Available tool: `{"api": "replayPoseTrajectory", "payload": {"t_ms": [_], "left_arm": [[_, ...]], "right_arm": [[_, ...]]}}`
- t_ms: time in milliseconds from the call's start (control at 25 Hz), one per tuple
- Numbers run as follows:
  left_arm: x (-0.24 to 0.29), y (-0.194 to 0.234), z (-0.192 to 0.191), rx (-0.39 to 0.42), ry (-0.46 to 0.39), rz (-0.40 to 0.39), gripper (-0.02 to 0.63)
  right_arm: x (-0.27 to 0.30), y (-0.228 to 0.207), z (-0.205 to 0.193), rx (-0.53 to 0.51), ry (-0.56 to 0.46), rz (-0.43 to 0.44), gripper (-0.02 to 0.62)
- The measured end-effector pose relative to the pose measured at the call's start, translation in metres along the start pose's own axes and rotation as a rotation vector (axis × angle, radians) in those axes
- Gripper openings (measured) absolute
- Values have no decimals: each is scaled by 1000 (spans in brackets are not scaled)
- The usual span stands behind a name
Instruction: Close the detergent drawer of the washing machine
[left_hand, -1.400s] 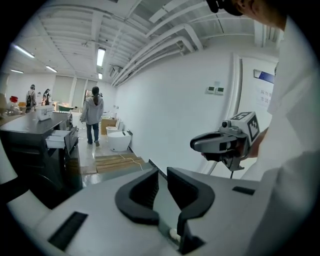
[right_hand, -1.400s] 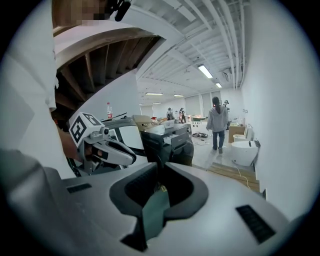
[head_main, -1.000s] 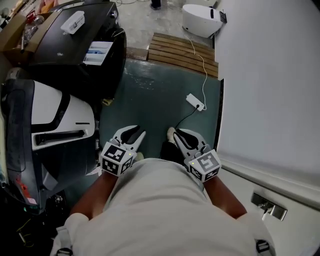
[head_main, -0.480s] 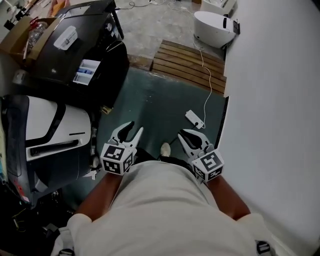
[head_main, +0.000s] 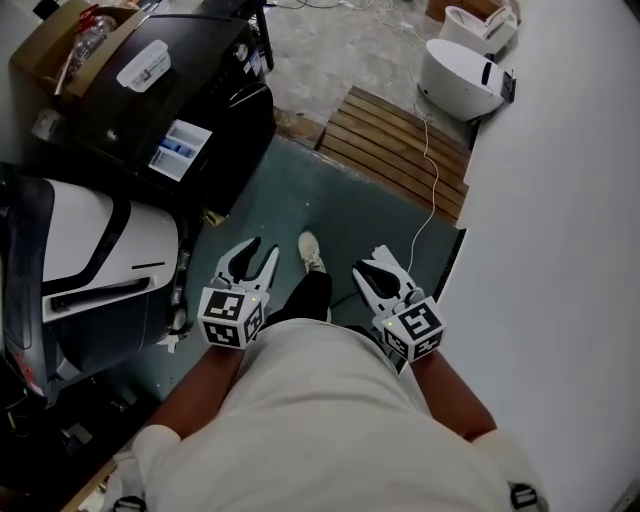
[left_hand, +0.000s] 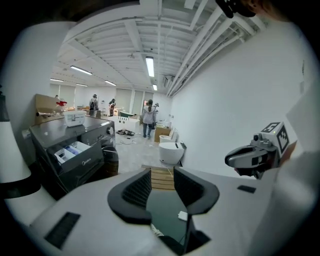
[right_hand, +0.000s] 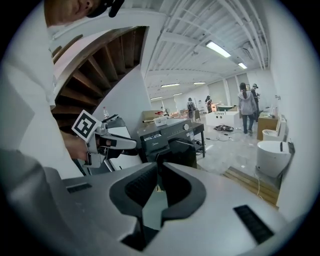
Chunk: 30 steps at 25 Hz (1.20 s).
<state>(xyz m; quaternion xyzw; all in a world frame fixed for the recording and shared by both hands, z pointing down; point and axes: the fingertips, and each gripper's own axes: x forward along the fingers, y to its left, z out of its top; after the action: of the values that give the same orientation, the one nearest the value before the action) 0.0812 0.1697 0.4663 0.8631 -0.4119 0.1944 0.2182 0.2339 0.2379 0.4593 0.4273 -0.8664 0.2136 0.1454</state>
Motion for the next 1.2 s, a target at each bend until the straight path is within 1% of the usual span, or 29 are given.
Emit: {"api": "replayPoseTrajectory", "payload": {"t_ms": [120, 240, 480, 600, 760, 1000, 1120, 1200], "left_arm": [[22, 39, 13, -47, -18, 91, 137], [42, 74, 31, -82, -35, 182, 137], [77, 122, 54, -160, -64, 271, 144], [89, 147, 53, -224, -76, 316, 162], [93, 180, 48, -319, -89, 401, 170], [95, 219, 35, -413, -104, 551, 185], [99, 235, 31, -466, -119, 640, 187], [101, 248, 31, -488, -126, 701, 193]], "right_arm": [[30, -19, 23, -2, 29, 44, 26], [57, -36, 51, -43, 69, 93, 26], [118, -68, 98, -136, 135, 197, 26], [154, -74, 116, -193, 162, 258, 26], [192, -72, 137, -252, 192, 348, 26], [236, -70, 160, -316, 238, 487, 26], [261, -75, 171, -352, 263, 585, 26], [278, -77, 178, -377, 277, 647, 26]]}}
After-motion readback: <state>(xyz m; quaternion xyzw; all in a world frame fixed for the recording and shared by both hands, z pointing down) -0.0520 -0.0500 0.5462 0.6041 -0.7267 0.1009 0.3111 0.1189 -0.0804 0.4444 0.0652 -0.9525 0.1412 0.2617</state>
